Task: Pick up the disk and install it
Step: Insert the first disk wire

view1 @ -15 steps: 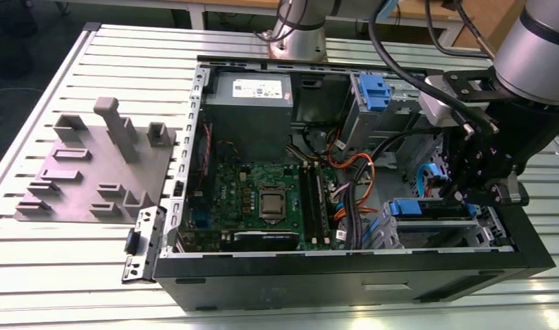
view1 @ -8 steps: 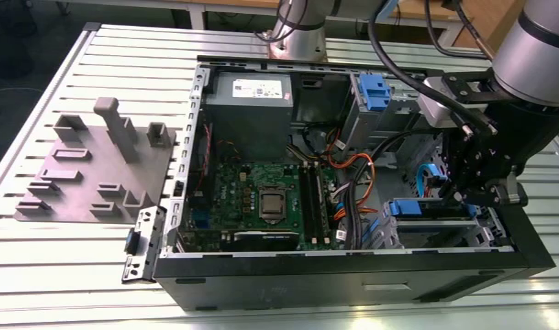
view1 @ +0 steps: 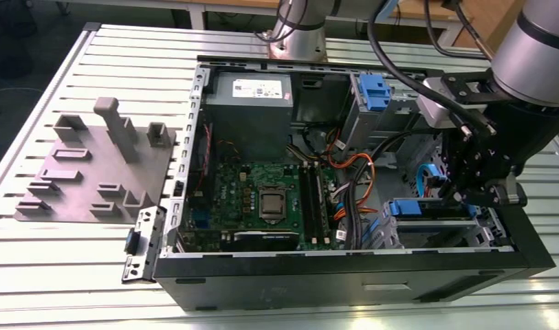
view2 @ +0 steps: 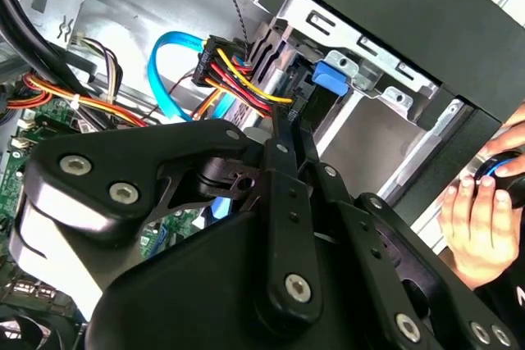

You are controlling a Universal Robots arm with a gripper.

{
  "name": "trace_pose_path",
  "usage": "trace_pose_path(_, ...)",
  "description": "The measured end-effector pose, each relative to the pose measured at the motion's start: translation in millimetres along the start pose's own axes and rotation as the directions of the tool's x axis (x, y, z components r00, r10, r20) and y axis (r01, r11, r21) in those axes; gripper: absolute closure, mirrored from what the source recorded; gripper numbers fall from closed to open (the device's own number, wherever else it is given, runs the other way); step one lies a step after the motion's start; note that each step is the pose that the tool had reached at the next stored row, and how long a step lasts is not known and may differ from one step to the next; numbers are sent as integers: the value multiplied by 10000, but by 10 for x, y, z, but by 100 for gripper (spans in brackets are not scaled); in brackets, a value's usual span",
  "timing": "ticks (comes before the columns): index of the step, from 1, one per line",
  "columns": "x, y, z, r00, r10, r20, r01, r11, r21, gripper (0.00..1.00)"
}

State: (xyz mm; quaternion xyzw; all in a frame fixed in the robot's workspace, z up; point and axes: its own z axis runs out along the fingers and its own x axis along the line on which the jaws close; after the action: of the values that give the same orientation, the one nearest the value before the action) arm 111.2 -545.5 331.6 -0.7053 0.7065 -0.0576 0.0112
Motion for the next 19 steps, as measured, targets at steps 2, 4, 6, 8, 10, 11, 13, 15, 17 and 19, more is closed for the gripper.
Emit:
trace_pose_path(2, 0, 1, 7, 10000, 0, -1, 0, 10000, 0, 84)
trace_pose_path(4, 0, 2, 17, 10000, 0, 0, 0, 10000, 0, 84)
trace_pose_path(6, -1, 3, 29, 10000, 0, 1, 0, 10000, 0, 84)
trace_pose_path(8, -1, 3, 31, 10000, -1, 0, 1, 10000, 0, 84)
trace_pose_path(10, -1, 3, 31, 10000, 0, -1, 0, 10000, 0, 84)
trace_pose_path(11, -1, 3, 32, 10000, -1, 0, 1, 10000, 0, 84)
trace_pose_path(13, -1, 3, 33, 10000, 0, 1, 0, 10000, 0, 84)
trace_pose_path(15, -1, 3, 34, 10000, 0, 1, 0, 10000, 0, 84)
trace_pose_path(17, -1, 3, 34, 10000, 0, 1, 0, 10000, 0, 84)
trace_pose_path(19, -1, 4, 34, 10000, 0, 0, 0, 10000, 0, 84)
